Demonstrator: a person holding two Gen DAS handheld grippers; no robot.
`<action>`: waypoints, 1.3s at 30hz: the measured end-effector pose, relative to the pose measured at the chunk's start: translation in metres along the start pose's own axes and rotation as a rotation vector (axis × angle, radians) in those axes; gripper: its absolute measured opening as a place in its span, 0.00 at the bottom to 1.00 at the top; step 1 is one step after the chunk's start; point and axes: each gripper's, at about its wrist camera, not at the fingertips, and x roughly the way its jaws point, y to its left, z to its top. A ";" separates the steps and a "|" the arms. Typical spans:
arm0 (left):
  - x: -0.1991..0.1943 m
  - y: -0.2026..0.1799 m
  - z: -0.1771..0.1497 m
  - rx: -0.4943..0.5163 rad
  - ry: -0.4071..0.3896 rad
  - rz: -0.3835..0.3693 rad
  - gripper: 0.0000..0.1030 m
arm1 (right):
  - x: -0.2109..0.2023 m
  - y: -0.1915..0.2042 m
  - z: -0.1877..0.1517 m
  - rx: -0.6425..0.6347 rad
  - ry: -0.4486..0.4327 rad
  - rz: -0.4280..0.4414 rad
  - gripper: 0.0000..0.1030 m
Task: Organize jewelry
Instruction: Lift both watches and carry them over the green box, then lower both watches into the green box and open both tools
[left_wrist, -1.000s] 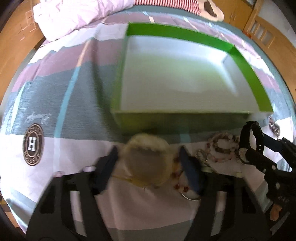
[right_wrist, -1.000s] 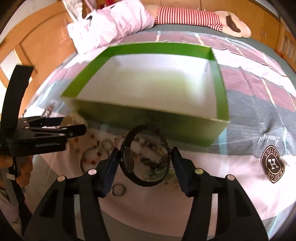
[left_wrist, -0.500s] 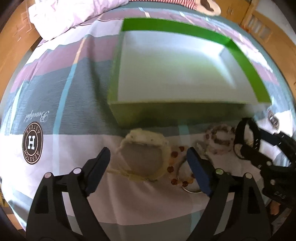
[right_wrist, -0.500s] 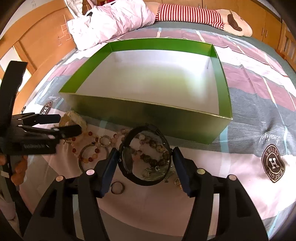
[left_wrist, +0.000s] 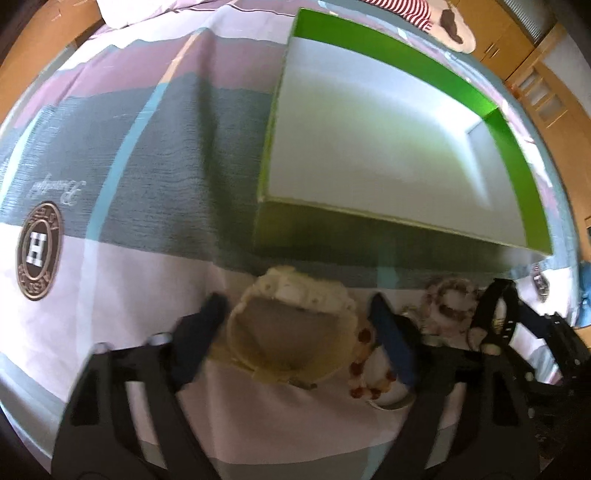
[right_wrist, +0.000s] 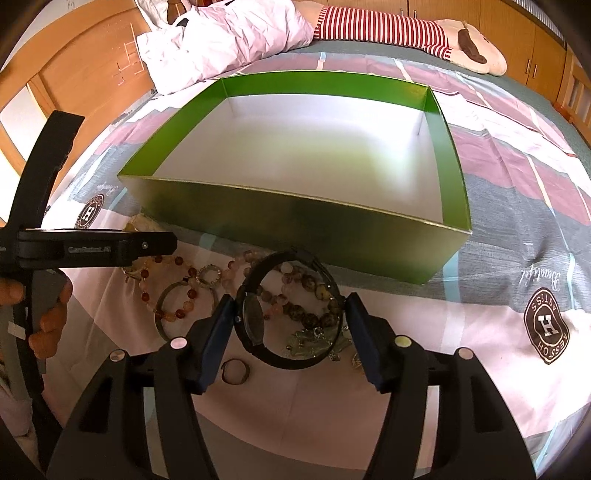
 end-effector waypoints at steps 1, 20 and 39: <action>-0.002 0.000 0.000 0.002 -0.004 -0.001 0.62 | 0.000 0.000 0.000 0.000 0.000 -0.001 0.60; -0.106 -0.025 0.012 0.147 -0.357 -0.164 0.62 | -0.057 -0.006 0.040 0.024 -0.275 0.083 0.60; -0.088 -0.027 0.040 0.105 -0.355 -0.105 0.86 | -0.054 -0.046 0.054 0.150 -0.238 0.109 0.79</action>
